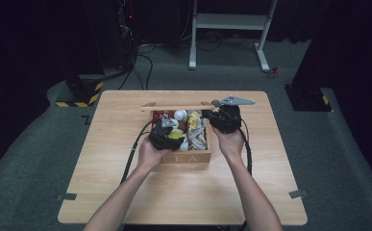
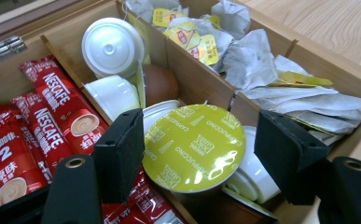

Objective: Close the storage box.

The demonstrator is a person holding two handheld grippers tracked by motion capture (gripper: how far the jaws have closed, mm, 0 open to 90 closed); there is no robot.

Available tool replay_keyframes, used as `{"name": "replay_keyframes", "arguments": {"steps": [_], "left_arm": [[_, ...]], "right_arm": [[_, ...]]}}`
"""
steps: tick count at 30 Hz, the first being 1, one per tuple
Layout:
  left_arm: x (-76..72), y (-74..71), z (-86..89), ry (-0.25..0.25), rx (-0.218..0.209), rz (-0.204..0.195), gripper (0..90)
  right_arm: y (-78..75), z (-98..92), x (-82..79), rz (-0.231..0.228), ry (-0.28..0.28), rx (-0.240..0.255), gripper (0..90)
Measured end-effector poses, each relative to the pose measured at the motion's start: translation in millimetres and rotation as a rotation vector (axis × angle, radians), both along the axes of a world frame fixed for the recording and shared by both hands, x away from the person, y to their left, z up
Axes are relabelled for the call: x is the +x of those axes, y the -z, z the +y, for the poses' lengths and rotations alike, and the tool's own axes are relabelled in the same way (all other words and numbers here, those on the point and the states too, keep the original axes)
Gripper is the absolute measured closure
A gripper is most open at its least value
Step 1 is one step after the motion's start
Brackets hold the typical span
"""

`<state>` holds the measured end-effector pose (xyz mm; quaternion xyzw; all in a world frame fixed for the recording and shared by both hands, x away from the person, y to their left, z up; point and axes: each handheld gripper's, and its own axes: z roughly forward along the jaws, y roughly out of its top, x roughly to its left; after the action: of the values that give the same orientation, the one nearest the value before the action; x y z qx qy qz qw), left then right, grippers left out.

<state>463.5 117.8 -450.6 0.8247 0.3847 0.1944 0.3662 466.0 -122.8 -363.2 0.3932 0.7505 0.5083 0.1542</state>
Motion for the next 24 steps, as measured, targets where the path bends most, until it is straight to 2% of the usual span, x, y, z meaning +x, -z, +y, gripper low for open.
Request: {"name": "replay_keyframes", "arguments": {"steps": [5, 8, 13, 17, 20, 24], "left_arm": [[0.4, 2.2, -1.8, -0.002, 0.003, 0.004, 34.9], [0.3, 3.5, -3.6, -0.003, 0.014, 0.004, 39.2], [-0.5, 1.7, -3.2, 0.017, -0.008, 0.007, 48.4], [-1.8, -1.3, -2.3, 0.027, -0.016, -0.006, 55.4], [-1.7, -1.2, -1.4, 0.034, -0.028, 0.004, 56.6], [-2.3, -1.8, -2.1, 0.035, -0.031, -0.009, 58.8]], "right_arm": [[0.4, 1.2, 0.0, 0.006, 0.003, -0.002, 88.6], [0.9, 1.1, 0.3, 0.006, 0.001, 0.003, 88.6], [1.0, 0.9, 0.4, 0.006, 0.000, 0.002, 88.6], [1.1, 1.1, 0.3, 0.006, 0.001, 0.002, 88.6], [1.0, 1.4, 0.4, 0.004, 0.001, -0.001, 88.6], [1.1, 1.5, 0.4, 0.005, 0.000, -0.003, 88.6]]}}
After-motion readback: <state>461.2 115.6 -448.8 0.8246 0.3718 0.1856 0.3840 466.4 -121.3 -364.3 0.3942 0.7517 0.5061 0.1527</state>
